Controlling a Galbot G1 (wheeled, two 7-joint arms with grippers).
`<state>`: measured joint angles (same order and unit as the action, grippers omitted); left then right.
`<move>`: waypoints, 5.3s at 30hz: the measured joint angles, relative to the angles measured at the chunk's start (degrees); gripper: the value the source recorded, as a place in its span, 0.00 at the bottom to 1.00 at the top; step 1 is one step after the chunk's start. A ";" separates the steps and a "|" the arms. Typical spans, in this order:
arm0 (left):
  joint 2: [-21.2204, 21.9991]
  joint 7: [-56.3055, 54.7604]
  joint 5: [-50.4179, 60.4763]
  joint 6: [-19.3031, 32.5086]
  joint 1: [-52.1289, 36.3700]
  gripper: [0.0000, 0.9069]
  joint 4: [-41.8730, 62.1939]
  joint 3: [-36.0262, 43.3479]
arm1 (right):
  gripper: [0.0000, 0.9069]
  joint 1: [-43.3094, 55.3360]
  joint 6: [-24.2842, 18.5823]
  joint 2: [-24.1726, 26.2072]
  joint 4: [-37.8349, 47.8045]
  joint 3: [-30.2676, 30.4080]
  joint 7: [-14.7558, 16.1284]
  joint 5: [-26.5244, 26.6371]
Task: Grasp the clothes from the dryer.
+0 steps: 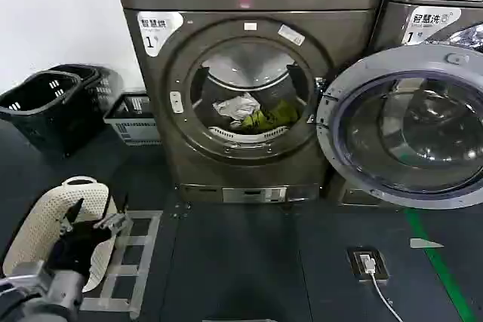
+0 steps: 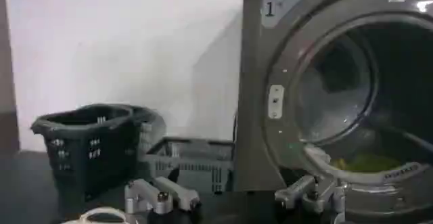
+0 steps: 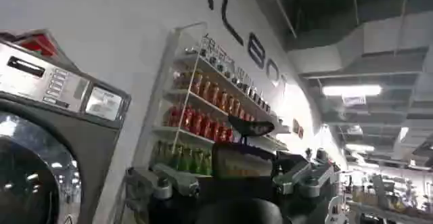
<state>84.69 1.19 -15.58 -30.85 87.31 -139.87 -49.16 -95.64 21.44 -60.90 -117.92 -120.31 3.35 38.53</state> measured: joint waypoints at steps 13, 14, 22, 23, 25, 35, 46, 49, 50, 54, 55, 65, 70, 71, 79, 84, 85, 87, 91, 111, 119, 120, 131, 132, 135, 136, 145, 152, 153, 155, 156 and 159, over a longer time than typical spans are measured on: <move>-0.08 -1.46 -0.30 -0.84 0.37 1.00 -1.13 -0.84 | 1.00 0.09 -1.14 -0.23 0.09 -0.45 0.15 1.79; -0.12 -1.51 -0.45 -0.89 0.49 1.00 -1.31 -1.08 | 1.00 0.09 -1.23 -0.23 0.14 -0.51 0.14 1.90; 0.18 -1.64 -0.53 -1.05 1.14 1.00 -2.22 -1.77 | 1.00 0.37 -1.56 -0.23 0.53 -0.38 0.26 2.34; 0.21 -1.64 -0.53 -1.05 1.21 1.00 -2.31 -1.82 | 1.00 0.42 -1.56 -0.23 0.54 -0.31 0.30 2.37; 0.27 -1.58 -0.54 -1.05 1.35 1.00 -2.47 -1.87 | 1.00 0.50 -1.56 -0.23 0.58 -0.23 0.36 2.42; 0.09 -1.26 -0.60 -1.08 1.46 1.00 -2.44 -2.13 | 1.00 0.82 -1.57 0.05 0.66 0.26 0.48 2.48; -0.14 -1.01 -0.55 -1.10 0.73 1.00 -1.15 -1.11 | 1.00 0.75 -1.49 0.25 0.54 0.23 0.54 2.47; -0.08 -0.92 -0.51 -1.11 0.49 1.00 -0.83 -0.72 | 1.00 0.73 -1.49 -0.02 0.49 0.19 0.54 2.47; -0.06 -0.91 -0.47 -1.12 0.49 1.00 -0.76 -0.61 | 1.00 0.70 -1.49 -0.09 0.48 0.17 0.54 2.47; -0.01 -0.86 -0.45 -1.10 0.50 1.00 -0.61 -0.35 | 1.00 0.44 -1.97 -0.53 0.33 0.19 0.77 2.68; -0.02 -0.83 -0.45 -1.09 0.50 1.00 -0.61 -0.30 | 1.00 0.41 -2.26 -0.58 0.28 0.19 0.97 2.86; 0.19 -0.07 -0.11 -0.53 0.61 1.00 -0.90 -0.27 | 1.00 0.44 -3.92 -0.70 -0.11 -0.02 2.64 5.14; 0.15 0.36 -0.06 -0.23 0.70 1.00 -1.21 -0.06 | 1.00 0.26 -4.53 -0.76 -0.14 -0.25 3.36 5.83; 0.11 0.49 -0.03 -0.12 0.69 1.00 -1.22 -0.02 | 1.00 0.20 -4.59 -0.76 -0.15 -0.26 3.51 5.91; -0.51 1.25 0.05 0.66 0.59 1.00 -1.22 0.12 | 1.00 -0.06 -5.01 -1.04 -0.61 -0.40 4.11 6.41; -0.79 1.34 -0.15 0.69 0.54 1.00 -1.29 0.09 | 1.00 -0.19 -5.04 -1.09 -0.84 -0.39 4.29 6.45; -0.80 1.36 -0.15 0.73 0.53 1.00 -1.29 0.09 | 1.00 -0.20 -5.05 -1.06 -0.84 -0.38 4.29 6.46; -0.90 1.54 -0.15 0.78 0.48 1.00 -1.27 0.19 | 1.00 -0.20 -5.11 -0.95 -0.84 -0.40 4.27 6.48; -1.02 1.59 -0.03 0.80 0.44 1.00 -0.77 0.61 | 1.00 -0.29 -5.34 -1.05 -0.84 -0.37 4.14 6.52; -0.74 1.75 0.27 0.73 -0.05 1.00 0.30 1.48 | 1.00 -0.08 -5.45 -1.88 -1.18 0.17 3.99 6.14; -0.68 2.11 0.50 0.98 0.01 1.00 0.21 1.55 | 1.00 -0.17 -5.51 -1.95 -1.18 -0.04 4.00 6.15; -0.68 2.11 0.51 1.00 0.01 1.00 0.16 1.55 | 1.00 -0.21 -5.52 -1.99 -1.18 -0.07 4.02 6.15; -1.28 4.07 0.84 3.38 0.21 1.00 -0.22 2.11 | 1.00 -0.73 -5.01 -2.24 -1.51 -0.77 3.22 6.11; -1.31 4.41 0.87 3.82 0.08 1.00 -0.17 2.34 | 1.00 -0.84 -4.83 -2.19 -1.54 -0.90 3.14 6.03; -1.76 4.97 1.14 5.28 -0.66 1.00 0.57 3.17 | 1.00 -1.24 -4.18 -2.12 -1.90 -1.32 2.95 5.69; -1.97 5.05 1.30 5.79 -0.94 1.00 1.02 3.43 | 1.00 -1.34 -4.00 -2.10 -2.06 -1.35 2.91 5.64; -5.64 5.02 -0.58 8.98 -8.63 1.00 9.40 7.53 | 1.00 -2.61 -1.60 -2.08 -4.69 -2.32 1.74 6.34; -7.41 3.22 -1.67 10.99 -21.05 1.00 21.65 12.96 | 1.00 -3.40 -1.30 -2.90 -6.79 -3.36 1.68 7.72; -7.40 3.02 -1.69 11.28 -22.83 1.00 23.49 13.70 | 1.00 -3.42 -1.36 -3.04 -7.01 -3.37 1.66 7.86; -7.43 2.61 -1.74 11.88 -26.60 1.00 27.45 15.10 | 1.00 -3.43 -1.78 -3.20 -7.45 -3.53 1.64 8.31; -7.51 2.49 -1.74 12.25 -28.65 1.00 29.51 15.90 | 1.00 -3.44 -2.04 -3.20 -7.59 -3.69 1.63 8.52; -7.35 2.22 -1.54 13.23 -34.50 1.00 35.93 18.27 | 1.00 -3.47 -2.55 -3.12 -7.61 -3.92 1.52 8.91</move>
<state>77.34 3.41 -17.12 -17.62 52.80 -103.94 -30.89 -99.11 18.89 -64.02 -125.53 -124.22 4.87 47.44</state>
